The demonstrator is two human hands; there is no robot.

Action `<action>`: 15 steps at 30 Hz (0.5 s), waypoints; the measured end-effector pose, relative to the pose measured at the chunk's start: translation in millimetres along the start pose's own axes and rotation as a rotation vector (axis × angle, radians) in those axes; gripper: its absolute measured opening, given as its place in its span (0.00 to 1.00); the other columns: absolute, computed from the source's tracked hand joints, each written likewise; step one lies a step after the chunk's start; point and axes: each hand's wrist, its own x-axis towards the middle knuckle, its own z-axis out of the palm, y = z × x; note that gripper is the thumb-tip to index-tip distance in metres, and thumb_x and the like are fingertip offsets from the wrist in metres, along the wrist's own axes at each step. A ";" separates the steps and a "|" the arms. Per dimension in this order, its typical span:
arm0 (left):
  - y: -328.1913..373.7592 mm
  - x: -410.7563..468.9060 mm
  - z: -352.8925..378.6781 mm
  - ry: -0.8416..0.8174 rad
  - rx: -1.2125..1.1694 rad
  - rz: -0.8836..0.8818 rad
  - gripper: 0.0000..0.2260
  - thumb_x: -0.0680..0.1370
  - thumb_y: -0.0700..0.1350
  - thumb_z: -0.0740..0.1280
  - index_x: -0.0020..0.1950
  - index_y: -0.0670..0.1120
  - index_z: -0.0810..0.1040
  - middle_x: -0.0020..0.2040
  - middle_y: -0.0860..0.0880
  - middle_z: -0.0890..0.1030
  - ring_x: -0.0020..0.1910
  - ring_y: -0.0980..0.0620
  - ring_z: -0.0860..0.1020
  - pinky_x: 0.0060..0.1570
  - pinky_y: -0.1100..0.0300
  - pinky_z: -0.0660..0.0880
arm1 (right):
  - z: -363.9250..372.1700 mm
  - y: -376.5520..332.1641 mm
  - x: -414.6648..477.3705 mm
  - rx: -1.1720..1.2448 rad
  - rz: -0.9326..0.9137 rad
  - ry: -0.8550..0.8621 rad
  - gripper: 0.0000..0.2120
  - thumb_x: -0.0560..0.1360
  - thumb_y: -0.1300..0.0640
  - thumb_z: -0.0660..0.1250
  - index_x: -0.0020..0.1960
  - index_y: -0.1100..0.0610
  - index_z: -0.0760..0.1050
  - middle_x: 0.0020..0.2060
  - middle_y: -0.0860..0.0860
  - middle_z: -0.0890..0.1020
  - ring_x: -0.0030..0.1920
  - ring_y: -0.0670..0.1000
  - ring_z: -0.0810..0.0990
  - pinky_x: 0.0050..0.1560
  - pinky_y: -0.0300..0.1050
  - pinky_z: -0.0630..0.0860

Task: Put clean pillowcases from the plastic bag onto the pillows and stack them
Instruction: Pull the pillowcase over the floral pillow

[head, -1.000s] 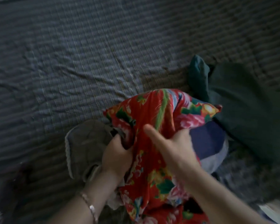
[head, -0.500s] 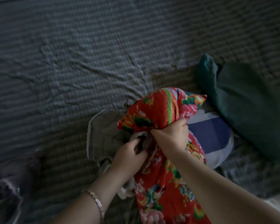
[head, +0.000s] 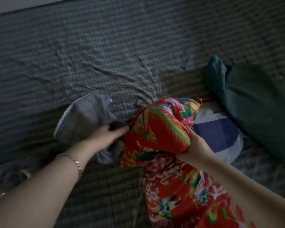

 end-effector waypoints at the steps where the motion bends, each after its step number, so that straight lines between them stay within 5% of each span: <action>1: -4.0 -0.9 17.0 -0.139 -0.062 -0.059 0.31 0.60 0.73 0.68 0.54 0.55 0.78 0.55 0.50 0.81 0.51 0.52 0.79 0.54 0.59 0.73 | -3.5 3.5 3.7 0.030 -0.007 -0.007 0.42 0.66 0.60 0.72 0.74 0.46 0.56 0.60 0.51 0.75 0.54 0.49 0.75 0.47 0.38 0.69; 3: -5.5 -2.1 41.6 -0.243 -0.219 -0.181 0.35 0.61 0.72 0.68 0.59 0.49 0.78 0.56 0.49 0.81 0.49 0.51 0.80 0.53 0.59 0.75 | -6.6 6.6 10.1 0.075 -0.006 0.009 0.40 0.66 0.62 0.71 0.73 0.46 0.58 0.58 0.50 0.76 0.51 0.46 0.73 0.47 0.38 0.68; 7: 0.5 1.0 66.2 -0.033 -0.332 -0.266 0.26 0.74 0.61 0.64 0.60 0.41 0.77 0.52 0.42 0.81 0.38 0.51 0.77 0.33 0.61 0.71 | 17.7 -3.3 8.7 -0.024 0.041 0.143 0.41 0.67 0.53 0.71 0.73 0.49 0.52 0.58 0.53 0.75 0.56 0.54 0.74 0.49 0.45 0.73; 11: 8.8 3.4 71.4 0.116 -0.272 -0.256 0.23 0.76 0.55 0.64 0.62 0.38 0.76 0.58 0.39 0.79 0.54 0.41 0.78 0.44 0.59 0.70 | 56.2 -22.3 -12.9 -0.065 0.022 0.084 0.64 0.59 0.37 0.74 0.75 0.60 0.34 0.71 0.56 0.54 0.72 0.57 0.55 0.71 0.47 0.56; 15: 13.0 -2.8 68.9 0.098 -0.257 -0.259 0.21 0.76 0.54 0.65 0.59 0.38 0.78 0.54 0.42 0.81 0.47 0.45 0.78 0.44 0.59 0.71 | 80.0 -34.8 -14.8 -0.117 0.115 0.157 0.72 0.55 0.31 0.73 0.72 0.66 0.29 0.71 0.59 0.52 0.73 0.58 0.51 0.73 0.49 0.48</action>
